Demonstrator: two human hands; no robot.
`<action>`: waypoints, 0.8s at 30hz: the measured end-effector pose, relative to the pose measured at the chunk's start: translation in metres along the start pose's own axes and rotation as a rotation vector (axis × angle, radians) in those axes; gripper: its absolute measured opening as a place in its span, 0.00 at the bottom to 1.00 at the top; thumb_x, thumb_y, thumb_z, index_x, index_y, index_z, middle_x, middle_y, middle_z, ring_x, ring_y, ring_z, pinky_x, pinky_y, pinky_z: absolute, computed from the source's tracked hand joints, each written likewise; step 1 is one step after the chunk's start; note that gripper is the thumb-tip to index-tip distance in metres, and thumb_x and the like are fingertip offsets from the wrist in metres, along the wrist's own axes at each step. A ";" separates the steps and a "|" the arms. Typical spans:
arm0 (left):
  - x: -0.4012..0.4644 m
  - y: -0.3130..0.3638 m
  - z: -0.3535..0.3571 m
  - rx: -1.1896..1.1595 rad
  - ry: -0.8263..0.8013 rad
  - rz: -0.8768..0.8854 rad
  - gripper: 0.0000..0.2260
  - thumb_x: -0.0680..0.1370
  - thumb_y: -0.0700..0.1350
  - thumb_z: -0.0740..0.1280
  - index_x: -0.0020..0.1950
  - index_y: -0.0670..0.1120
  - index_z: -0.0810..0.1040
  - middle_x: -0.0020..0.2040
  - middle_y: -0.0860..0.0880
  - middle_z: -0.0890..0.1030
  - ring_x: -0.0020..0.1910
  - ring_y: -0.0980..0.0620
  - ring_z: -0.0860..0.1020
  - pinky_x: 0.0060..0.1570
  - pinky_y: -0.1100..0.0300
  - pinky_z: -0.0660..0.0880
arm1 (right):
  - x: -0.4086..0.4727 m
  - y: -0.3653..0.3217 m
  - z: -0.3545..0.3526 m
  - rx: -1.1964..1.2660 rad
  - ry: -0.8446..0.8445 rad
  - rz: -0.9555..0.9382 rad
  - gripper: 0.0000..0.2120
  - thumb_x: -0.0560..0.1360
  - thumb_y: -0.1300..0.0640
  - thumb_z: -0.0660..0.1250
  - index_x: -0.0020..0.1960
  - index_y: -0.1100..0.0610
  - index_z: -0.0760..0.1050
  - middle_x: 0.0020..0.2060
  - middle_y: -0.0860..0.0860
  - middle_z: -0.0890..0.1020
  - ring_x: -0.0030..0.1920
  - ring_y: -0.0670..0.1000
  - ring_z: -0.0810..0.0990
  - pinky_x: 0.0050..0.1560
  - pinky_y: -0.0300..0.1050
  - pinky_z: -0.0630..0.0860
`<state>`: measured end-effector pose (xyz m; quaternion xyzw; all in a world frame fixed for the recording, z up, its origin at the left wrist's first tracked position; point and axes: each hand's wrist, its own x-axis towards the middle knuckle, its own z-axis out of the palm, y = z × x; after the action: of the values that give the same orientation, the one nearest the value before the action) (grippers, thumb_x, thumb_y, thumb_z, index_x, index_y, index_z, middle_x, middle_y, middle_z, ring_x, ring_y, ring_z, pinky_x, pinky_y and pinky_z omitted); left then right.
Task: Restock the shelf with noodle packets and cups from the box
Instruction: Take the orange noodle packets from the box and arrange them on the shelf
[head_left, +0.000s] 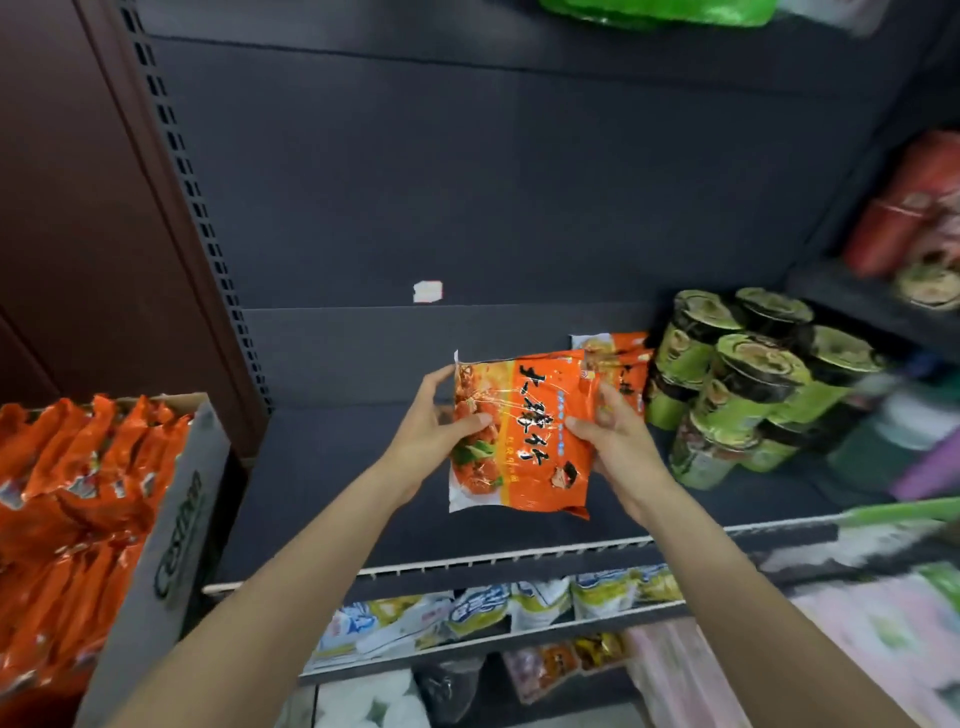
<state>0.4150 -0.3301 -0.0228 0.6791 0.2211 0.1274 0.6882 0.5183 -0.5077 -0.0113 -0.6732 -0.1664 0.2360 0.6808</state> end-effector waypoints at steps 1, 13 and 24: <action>0.007 0.000 0.011 0.000 0.005 0.008 0.31 0.73 0.43 0.71 0.70 0.58 0.60 0.54 0.48 0.78 0.53 0.52 0.78 0.57 0.50 0.75 | 0.005 0.000 -0.009 -0.027 0.031 -0.013 0.19 0.76 0.66 0.63 0.64 0.50 0.70 0.56 0.53 0.81 0.55 0.53 0.81 0.56 0.54 0.78; 0.111 -0.003 0.095 0.141 0.008 0.065 0.29 0.73 0.38 0.72 0.68 0.51 0.62 0.52 0.53 0.76 0.55 0.54 0.76 0.52 0.58 0.76 | 0.095 0.010 -0.085 -0.486 0.224 -0.075 0.25 0.77 0.64 0.64 0.70 0.51 0.63 0.54 0.48 0.80 0.55 0.52 0.80 0.59 0.54 0.75; 0.166 -0.033 0.146 0.346 0.104 0.011 0.19 0.72 0.38 0.73 0.57 0.45 0.67 0.52 0.51 0.78 0.52 0.53 0.77 0.55 0.56 0.75 | 0.156 0.031 -0.117 -0.671 0.236 -0.039 0.39 0.69 0.61 0.74 0.73 0.59 0.56 0.65 0.56 0.71 0.67 0.56 0.70 0.68 0.53 0.68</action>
<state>0.6247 -0.3815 -0.0807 0.7811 0.2711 0.1262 0.5482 0.7089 -0.5212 -0.0604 -0.8786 -0.1678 0.0758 0.4406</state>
